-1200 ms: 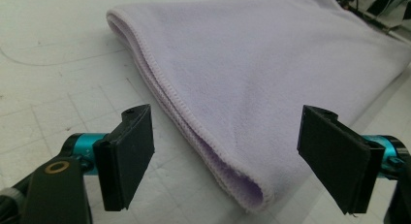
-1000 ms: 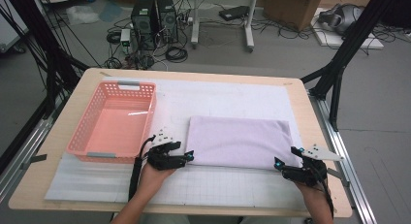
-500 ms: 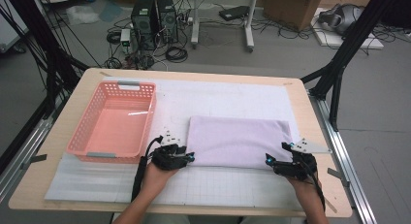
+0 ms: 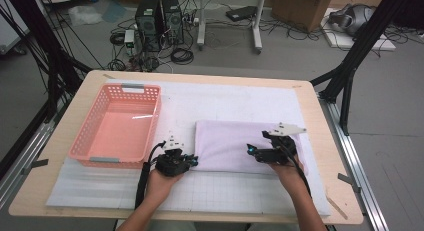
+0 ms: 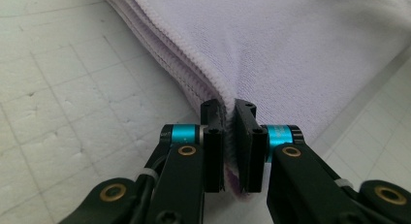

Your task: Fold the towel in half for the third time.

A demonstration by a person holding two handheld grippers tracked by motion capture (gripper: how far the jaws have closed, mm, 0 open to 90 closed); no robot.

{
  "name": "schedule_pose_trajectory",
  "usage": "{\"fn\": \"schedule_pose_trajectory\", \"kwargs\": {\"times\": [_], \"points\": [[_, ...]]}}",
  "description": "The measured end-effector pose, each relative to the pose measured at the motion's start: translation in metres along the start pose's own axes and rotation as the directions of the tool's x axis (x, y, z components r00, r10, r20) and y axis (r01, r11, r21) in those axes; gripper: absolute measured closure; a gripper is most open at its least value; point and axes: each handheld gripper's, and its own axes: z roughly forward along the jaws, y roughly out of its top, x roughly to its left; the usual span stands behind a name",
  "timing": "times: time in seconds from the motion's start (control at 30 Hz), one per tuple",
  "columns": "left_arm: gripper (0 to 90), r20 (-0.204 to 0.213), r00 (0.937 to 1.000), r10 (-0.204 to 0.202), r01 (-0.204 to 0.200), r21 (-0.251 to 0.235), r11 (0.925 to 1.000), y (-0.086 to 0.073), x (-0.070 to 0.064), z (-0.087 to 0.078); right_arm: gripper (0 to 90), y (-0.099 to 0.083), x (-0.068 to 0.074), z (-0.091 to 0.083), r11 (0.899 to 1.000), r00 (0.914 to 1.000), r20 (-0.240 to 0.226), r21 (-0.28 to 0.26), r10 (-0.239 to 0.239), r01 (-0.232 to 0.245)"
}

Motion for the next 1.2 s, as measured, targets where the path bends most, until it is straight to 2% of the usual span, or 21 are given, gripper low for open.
{"fn": "schedule_pose_trajectory", "kwargs": {"times": [0.13, 0.37, 0.6, 0.8, 0.93, 1.07, 1.13, 1.2], "points": [[83.0, 0.015, 0.9995, -0.026, 0.026, -0.003, 0.9996, -0.002, 0.003, -0.004, 21.0, 0.024, 0.006, 0.026, 0.999, 0.9977, -0.061, 0.016, -0.029, 0.030], [83.2, 0.017, 0.9990, -0.041, 0.042, -0.007, 0.9991, -0.004, 0.005, -0.007, 21.7, 0.055, 0.011, 0.068, 0.994, 0.9923, -0.102, 0.070, -0.071, 0.079], [83.1, 0.018, 0.9988, -0.045, 0.045, -0.006, 0.9990, -0.006, 0.007, -0.011, 28.7, 0.070, 0.012, 0.108, 0.989, 0.9879, -0.133, 0.117, -0.079, 0.095], [83.1, 0.014, 0.9981, -0.060, 0.060, -0.012, 0.9981, -0.008, 0.009, -0.013, 29.9, 0.079, 0.022, 0.136, 0.981, 0.9833, -0.157, 0.157, -0.092, 0.116], [83.1, 0.016, 0.9977, -0.067, 0.067, -0.011, 0.9977, -0.010, 0.010, -0.015, 32.4, 0.087, 0.031, 0.153, 0.972, 0.9758, -0.177, 0.172, -0.129, 0.160], [83.1, 0.015, 0.9974, -0.071, 0.071, -0.014, 0.9974, -0.011, 0.010, -0.016, 33.1, 0.088, 0.037, 0.169, 0.959, 0.9729, -0.183, 0.220, -0.142, 0.181], [83.0, 0.013, 0.9962, -0.086, 0.086, -0.014, 0.9962, -0.012, 0.012, -0.018, 37.1, 0.088, 0.040, 0.176, 0.951, 0.9690, -0.200, 0.243, -0.145, 0.192], [83.0, 0.008, 0.9957, -0.092, 0.092, -0.018, 0.9955, -0.013, 0.013, -0.020, 45.4, 0.089, 0.042, 0.180, 0.946, 0.9610, -0.226, 0.242, -0.160, 0.214]]}}
